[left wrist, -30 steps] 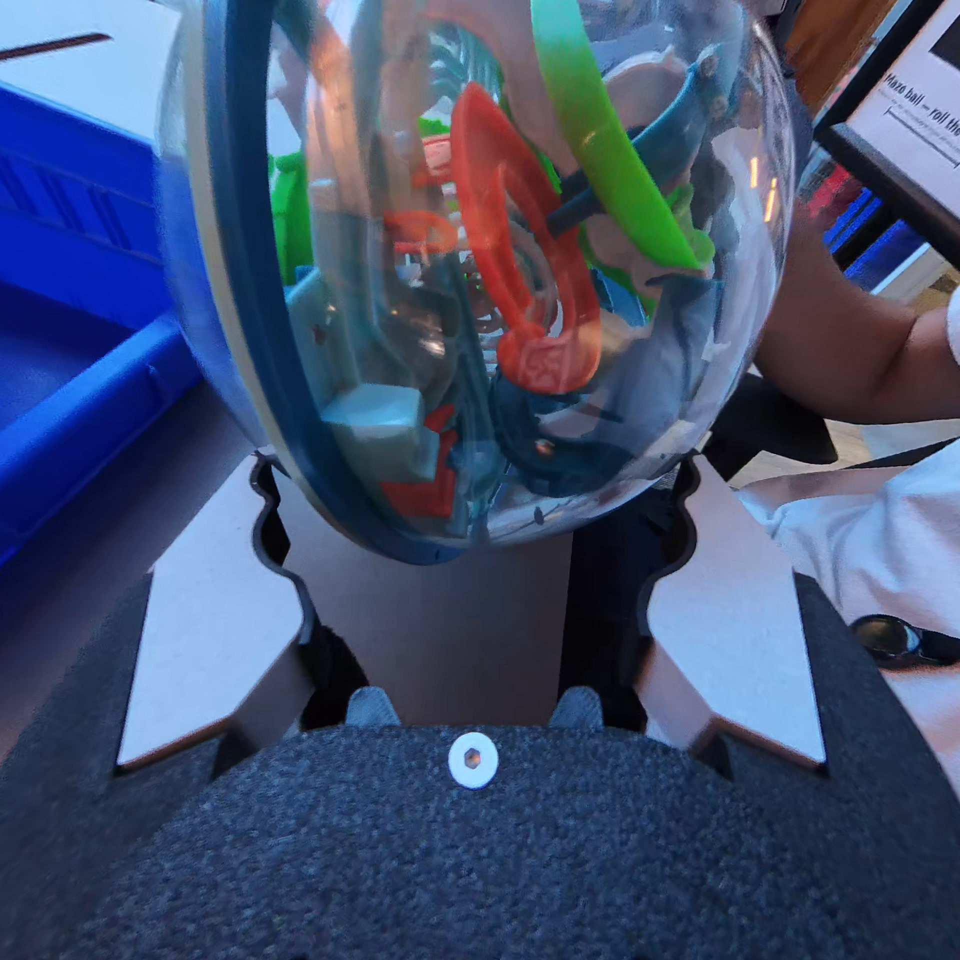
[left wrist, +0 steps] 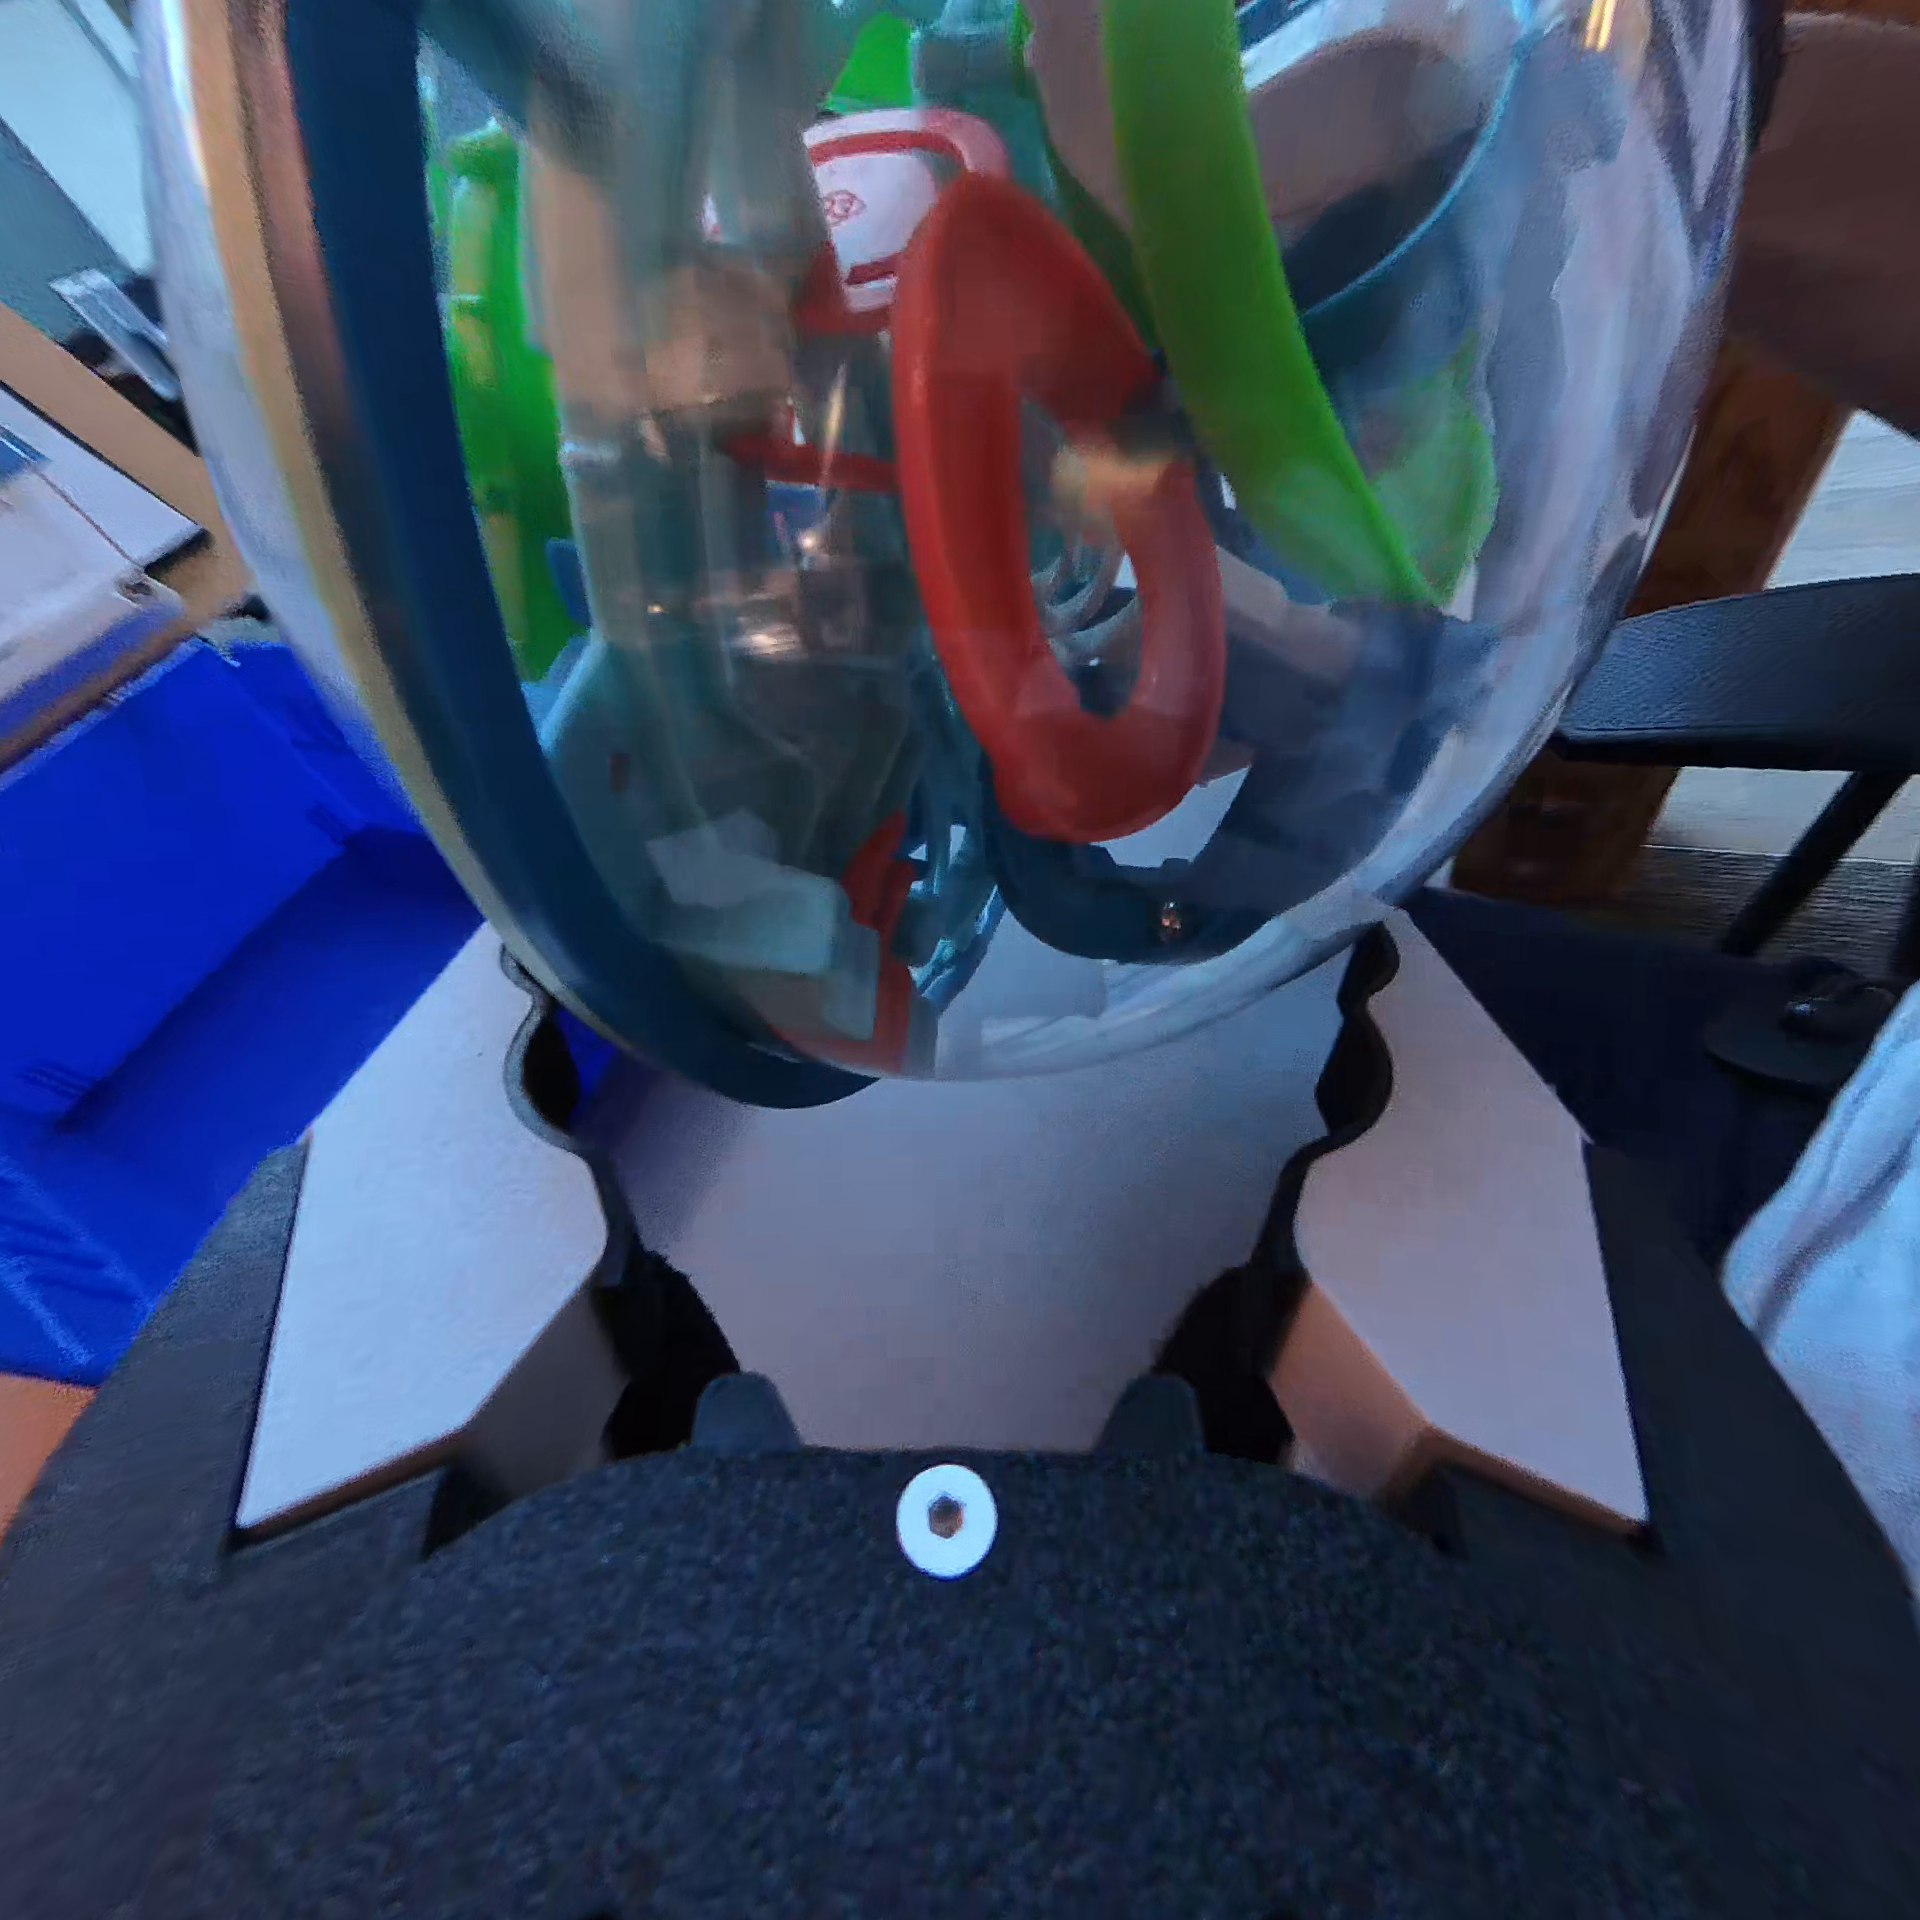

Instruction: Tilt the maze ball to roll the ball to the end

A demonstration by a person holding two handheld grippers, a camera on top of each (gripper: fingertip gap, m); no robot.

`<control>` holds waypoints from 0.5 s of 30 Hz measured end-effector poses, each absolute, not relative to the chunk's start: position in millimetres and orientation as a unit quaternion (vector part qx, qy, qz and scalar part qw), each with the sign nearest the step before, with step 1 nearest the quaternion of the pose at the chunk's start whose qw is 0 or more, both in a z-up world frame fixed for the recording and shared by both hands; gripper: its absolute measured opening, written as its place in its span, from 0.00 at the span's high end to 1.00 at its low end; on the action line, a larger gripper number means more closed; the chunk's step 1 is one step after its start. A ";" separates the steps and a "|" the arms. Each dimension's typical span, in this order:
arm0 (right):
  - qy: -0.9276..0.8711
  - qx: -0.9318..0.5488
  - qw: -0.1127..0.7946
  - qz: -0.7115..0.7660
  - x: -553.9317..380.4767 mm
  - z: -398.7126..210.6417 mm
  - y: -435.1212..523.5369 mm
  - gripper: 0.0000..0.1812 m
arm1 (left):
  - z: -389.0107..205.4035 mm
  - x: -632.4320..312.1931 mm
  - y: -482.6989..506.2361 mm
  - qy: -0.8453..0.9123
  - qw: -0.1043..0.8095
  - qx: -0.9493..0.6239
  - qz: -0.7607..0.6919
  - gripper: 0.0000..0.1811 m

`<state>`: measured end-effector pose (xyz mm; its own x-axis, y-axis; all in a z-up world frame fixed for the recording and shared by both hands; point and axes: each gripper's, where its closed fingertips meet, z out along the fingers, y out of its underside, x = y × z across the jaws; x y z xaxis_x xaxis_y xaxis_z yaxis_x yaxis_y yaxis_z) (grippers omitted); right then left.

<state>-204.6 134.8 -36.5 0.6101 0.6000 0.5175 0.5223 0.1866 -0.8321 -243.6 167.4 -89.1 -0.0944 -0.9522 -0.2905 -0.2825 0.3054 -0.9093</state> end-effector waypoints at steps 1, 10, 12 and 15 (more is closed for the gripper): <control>-0.449 -0.631 0.633 0.021 -204.9 -34.5 134.9 0.15 | -85.7 -244.3 168.4 0.650 0.492 -0.468 -0.340 0.20; -0.496 -0.576 0.649 -0.040 -207.9 -22.4 135.3 0.15 | -64.3 -251.3 173.5 0.643 0.577 -0.433 -0.259 0.20; -0.497 -0.575 0.648 -0.049 -206.3 -24.8 137.1 0.15 | -64.5 -251.6 175.5 0.644 0.584 -0.428 -0.247 0.20; -0.486 -0.595 0.639 -0.040 -201.3 -38.9 143.6 0.15 | -75.8 -249.9 180.4 0.652 0.567 -0.441 -0.243 0.20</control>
